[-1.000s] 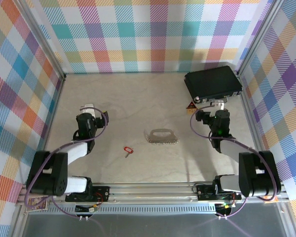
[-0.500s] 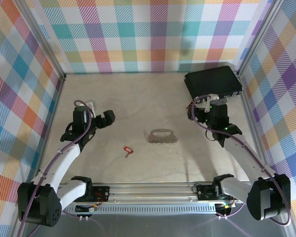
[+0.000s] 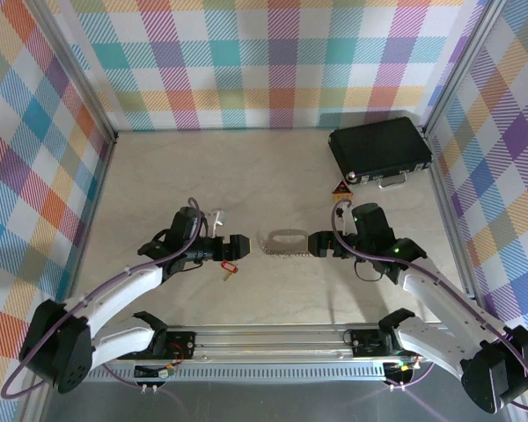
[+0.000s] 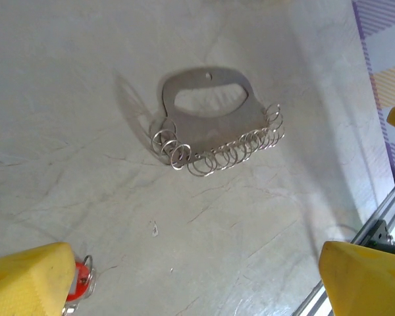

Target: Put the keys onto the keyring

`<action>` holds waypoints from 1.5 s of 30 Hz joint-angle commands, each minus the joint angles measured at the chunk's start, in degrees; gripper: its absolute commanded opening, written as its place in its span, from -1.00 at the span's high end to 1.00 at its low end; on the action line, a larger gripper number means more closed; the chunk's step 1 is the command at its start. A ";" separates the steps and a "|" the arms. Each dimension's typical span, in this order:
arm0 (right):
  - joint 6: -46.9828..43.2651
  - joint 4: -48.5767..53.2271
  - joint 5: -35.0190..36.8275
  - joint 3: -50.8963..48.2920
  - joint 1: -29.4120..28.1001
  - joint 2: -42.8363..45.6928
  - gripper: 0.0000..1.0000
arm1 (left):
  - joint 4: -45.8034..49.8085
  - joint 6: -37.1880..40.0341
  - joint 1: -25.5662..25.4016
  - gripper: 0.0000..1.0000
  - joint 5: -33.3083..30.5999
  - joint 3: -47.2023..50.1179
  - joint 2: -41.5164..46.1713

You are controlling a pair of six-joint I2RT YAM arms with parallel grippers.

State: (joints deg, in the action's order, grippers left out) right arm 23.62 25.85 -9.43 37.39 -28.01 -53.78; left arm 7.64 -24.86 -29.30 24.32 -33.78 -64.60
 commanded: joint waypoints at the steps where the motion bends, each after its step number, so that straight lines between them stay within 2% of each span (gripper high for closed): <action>1: 2.95 1.64 -4.50 -1.75 -0.47 1.30 -0.98 | -7.13 -1.52 -0.88 -0.82 4.16 -0.46 -3.48; 15: 3.97 -2.21 -6.21 -4.83 -0.55 -0.21 -0.98 | -11.74 3.97 -4.91 -0.55 -3.83 -8.41 -22.69; 24: 3.59 -2.92 -6.39 -5.22 -0.55 -0.28 -0.98 | -16.11 3.74 -5.77 -0.46 -3.75 -12.39 -31.83; 30: 3.19 -2.39 -5.80 -5.29 -0.55 0.16 -0.98 | -16.34 3.77 -7.32 -0.44 -3.84 -13.79 -34.01; 45: 2.40 0.23 -4.11 -4.67 -0.54 3.92 -0.98 | -16.89 1.95 -11.96 -0.37 -5.32 -11.68 -32.37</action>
State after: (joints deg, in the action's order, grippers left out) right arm 26.57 24.71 -13.98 32.51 -28.21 -50.78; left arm -8.14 -22.33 -40.03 19.79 -46.46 -98.00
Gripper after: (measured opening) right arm 0.989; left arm 0.685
